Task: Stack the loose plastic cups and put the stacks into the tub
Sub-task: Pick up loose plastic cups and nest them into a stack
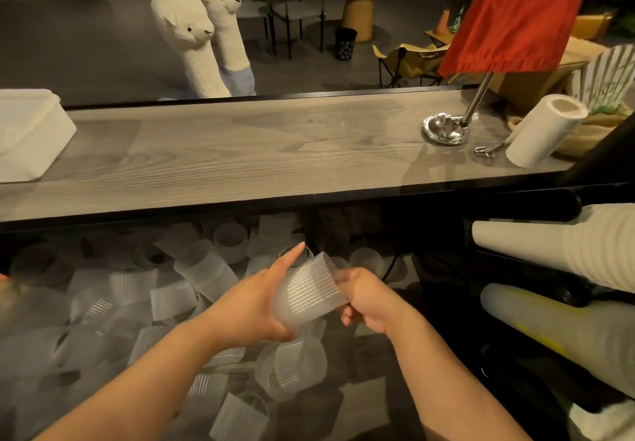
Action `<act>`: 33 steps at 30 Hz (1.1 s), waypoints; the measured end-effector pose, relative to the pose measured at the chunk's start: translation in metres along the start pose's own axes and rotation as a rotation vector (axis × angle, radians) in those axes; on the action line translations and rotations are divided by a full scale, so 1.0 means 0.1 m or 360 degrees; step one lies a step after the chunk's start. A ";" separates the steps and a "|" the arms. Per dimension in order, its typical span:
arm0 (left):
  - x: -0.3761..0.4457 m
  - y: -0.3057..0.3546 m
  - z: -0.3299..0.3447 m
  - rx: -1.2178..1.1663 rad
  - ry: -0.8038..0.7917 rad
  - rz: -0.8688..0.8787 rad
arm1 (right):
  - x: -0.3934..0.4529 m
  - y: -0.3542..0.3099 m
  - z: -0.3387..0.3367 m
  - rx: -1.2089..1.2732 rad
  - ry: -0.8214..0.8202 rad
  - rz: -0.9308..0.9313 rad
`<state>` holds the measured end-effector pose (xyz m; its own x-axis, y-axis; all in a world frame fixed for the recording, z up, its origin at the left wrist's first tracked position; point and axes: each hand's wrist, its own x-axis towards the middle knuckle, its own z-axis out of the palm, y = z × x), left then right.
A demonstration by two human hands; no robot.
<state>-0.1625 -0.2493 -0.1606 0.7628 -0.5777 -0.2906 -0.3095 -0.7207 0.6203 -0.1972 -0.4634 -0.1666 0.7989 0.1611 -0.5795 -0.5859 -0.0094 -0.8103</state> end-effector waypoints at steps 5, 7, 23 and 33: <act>0.02 0.04 -0.02 0.0183 0.0017 0.0000 | 0.06 0.03 0.16 -0.0364 0.0026 -0.0003; 0.03 0.01 -0.02 0.0212 -0.0008 -0.0016 | 0.11 0.06 0.14 -0.0123 0.0113 0.0012; 0.04 -0.13 -0.08 0.0122 -0.0042 -0.0200 | 0.95 0.85 -0.72 -0.1611 0.0771 0.0095; 0.07 -0.14 0.03 0.0079 -0.0044 -0.0211 | 0.35 0.37 -0.38 0.0236 0.1000 -0.0545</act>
<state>-0.1550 -0.2447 -0.1735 0.7833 -0.4857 -0.3879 -0.2352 -0.8093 0.5383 -0.1858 -0.4959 -0.2196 0.8417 -0.4663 -0.2722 -0.2658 0.0810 -0.9606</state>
